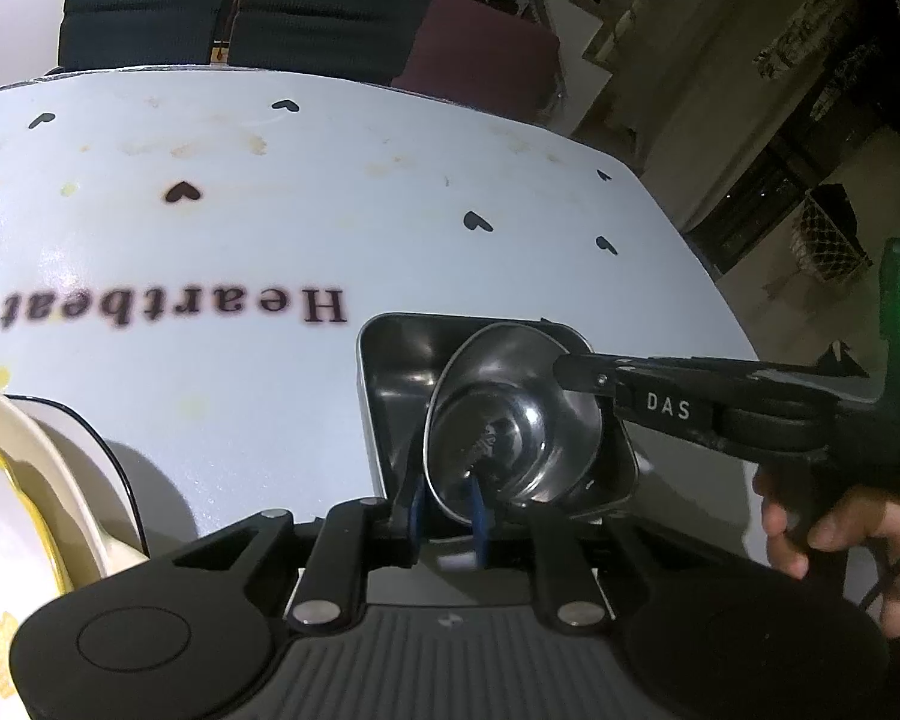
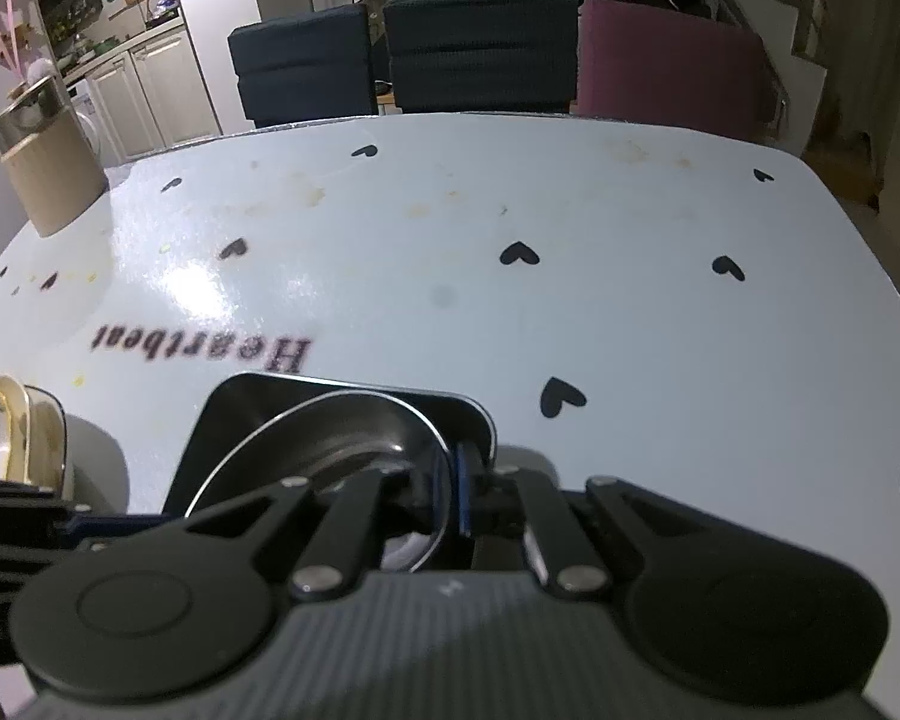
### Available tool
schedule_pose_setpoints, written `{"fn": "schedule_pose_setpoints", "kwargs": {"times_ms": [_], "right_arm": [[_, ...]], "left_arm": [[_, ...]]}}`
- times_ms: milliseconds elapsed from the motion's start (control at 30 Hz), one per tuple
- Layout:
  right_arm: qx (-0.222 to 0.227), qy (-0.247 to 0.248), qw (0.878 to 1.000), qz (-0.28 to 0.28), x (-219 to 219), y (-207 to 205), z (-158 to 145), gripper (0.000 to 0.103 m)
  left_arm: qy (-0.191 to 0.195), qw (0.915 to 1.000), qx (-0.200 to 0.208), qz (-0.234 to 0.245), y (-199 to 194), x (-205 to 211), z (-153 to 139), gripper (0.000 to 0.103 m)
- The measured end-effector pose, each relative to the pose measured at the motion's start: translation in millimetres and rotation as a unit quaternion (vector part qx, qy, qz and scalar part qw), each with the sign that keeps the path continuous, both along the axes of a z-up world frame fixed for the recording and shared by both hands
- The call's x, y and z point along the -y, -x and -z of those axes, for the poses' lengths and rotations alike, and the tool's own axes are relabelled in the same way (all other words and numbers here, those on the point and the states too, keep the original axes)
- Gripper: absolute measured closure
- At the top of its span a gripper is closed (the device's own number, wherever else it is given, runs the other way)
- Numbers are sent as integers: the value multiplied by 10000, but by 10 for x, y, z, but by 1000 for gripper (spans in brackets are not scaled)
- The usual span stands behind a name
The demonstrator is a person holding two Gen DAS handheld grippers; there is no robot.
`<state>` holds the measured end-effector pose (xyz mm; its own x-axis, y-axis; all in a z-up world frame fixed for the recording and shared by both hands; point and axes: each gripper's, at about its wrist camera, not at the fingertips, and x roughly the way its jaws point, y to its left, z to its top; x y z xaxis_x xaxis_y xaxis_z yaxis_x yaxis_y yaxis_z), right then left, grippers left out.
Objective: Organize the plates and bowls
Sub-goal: 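Lower the round bowl into the stacked steel trays with both grippers, then close both grippers on the rim of the steel trays holding the bowl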
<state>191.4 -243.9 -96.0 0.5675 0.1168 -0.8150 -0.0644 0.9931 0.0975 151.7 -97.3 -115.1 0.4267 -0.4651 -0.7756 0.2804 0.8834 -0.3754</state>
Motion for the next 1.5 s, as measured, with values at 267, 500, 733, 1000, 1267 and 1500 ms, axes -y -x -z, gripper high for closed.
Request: {"fn": "schedule_pose_setpoints", "kwargs": {"times_ms": [267,500,733,1000,1267,1500], "right_arm": [[116,-113,9999,38,6,-35,-47,91],[529,-361,9979,40,83,0,-200,58],[503,-403,9979,113,239,77,-267,49],[-18,-725,9972,-153,424,105,-86,54],[-302,-855,9954,-321,404,34,21,74],[-367,-857,9950,-355,422,26,20,87]], "left_arm": [[150,9999,60,-6,56,-42,-110,69],[321,9989,331,-88,94,-148,-293,60],[200,9980,458,-393,-90,-278,-311,60],[-207,9984,354,-394,-264,-257,-163,62],[-457,9980,322,-285,-328,-203,-35,69],[-454,9984,280,-200,-352,-170,7,72]]}}
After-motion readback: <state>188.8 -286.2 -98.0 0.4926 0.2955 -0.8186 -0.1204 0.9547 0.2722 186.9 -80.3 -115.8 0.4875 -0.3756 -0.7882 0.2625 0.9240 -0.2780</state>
